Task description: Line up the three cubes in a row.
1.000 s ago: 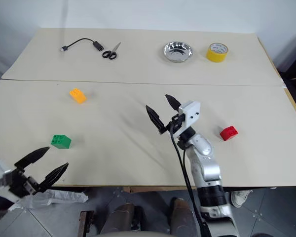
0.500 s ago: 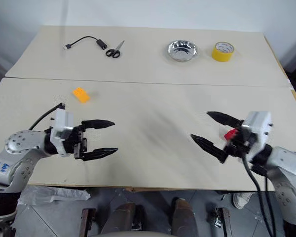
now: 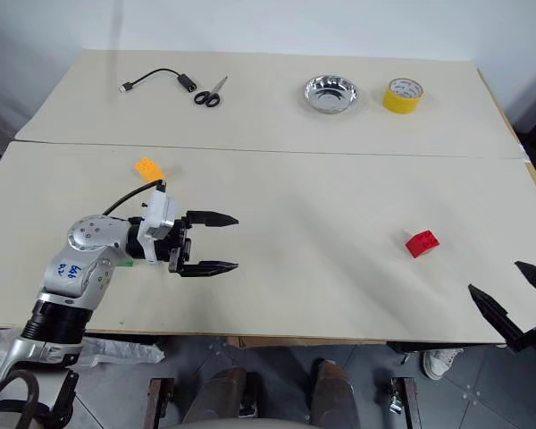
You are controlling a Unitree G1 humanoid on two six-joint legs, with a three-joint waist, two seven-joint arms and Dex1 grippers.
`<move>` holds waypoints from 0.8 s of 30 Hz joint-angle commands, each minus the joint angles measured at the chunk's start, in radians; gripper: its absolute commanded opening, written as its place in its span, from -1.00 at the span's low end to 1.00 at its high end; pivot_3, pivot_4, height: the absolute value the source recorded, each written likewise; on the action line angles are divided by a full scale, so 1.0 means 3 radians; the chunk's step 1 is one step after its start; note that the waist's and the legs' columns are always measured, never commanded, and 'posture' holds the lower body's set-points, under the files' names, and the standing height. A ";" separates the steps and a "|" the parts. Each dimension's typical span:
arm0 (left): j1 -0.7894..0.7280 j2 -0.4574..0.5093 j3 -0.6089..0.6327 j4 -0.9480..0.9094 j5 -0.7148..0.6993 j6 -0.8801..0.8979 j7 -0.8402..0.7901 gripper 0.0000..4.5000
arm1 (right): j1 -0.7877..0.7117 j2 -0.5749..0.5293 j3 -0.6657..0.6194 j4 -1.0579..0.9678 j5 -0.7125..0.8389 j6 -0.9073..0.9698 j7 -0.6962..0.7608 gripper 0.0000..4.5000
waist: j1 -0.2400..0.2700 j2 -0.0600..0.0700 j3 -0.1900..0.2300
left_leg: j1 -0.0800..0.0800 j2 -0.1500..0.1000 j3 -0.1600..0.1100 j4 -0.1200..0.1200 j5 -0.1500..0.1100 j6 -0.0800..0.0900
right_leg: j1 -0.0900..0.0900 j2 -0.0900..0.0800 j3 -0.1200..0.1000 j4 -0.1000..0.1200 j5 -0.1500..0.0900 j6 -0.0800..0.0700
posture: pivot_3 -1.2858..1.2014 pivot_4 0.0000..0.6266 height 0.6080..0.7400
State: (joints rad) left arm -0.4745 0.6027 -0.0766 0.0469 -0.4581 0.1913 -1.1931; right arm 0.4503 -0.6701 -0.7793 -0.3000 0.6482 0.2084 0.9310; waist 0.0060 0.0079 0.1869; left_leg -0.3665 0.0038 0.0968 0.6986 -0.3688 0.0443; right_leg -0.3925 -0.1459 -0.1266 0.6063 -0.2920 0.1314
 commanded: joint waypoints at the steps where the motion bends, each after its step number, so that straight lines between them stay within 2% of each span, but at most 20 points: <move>1: 0.0023 -0.0012 0.0098 -0.0122 -0.0026 -0.0078 -0.0015 0.98 | -0.0276 -0.0274 0.0129 -0.0229 0.0136 0.0461 -0.0291 1.00 | -0.0002 0.0000 0.0000 | 0.0000 -0.0002 -0.0001 0.0000 0.0001 0.0002 | 0.0000 -0.0003 0.0000 0.0001 0.0000 0.0000 | 0.03 -0.52 1.00; 6: 0.0041 -0.0006 0.0121 -0.0232 -0.0073 -0.0028 -0.0039 0.98 | -0.1042 -0.0845 0.0924 -0.0269 0.0021 0.1482 -0.0740 1.00 | -0.0012 0.0000 0.0000 | -0.0003 -0.0003 -0.0009 0.0003 0.0002 0.0003 | -0.0001 -0.0008 -0.0006 0.0004 0.0000 0.0000 | 0.03 -0.52 1.00; 13: 0.0140 0.0022 0.0123 -0.0439 -0.0060 0.0019 0.0005 0.98 | -0.1667 -0.0890 0.1491 0.0107 -0.0476 0.1665 -0.1114 1.00 | 0.0075 0.0000 0.0001 | -0.0017 -0.0015 -0.0015 0.0003 0.0004 0.0007 | -0.0003 -0.0014 -0.0016 -0.0002 0.0001 0.0001 | 0.03 -0.52 1.00; 24: 0.0302 0.0020 0.0116 -0.0632 -0.0045 0.0070 0.0053 0.98 | -0.1685 -0.0866 0.1455 0.0302 -0.0598 0.1977 -0.1084 1.00 | 0.0061 0.0000 0.0000 | -0.0014 -0.0012 -0.0012 0.0003 0.0004 0.0008 | 0.0000 -0.0011 -0.0014 -0.0006 0.0003 0.0006 | 0.03 -0.52 1.00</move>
State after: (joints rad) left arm -0.3860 0.6063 -0.0504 -0.1104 -0.4667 0.2181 -1.1786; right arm -0.0605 -0.9257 -0.3061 -0.2148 0.4634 0.7849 0.5986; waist 0.0244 0.0078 0.1871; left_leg -0.3709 0.0003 0.0933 0.6995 -0.3676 0.0467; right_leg -0.3926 -0.1492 -0.1309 0.6046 -0.2911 0.1331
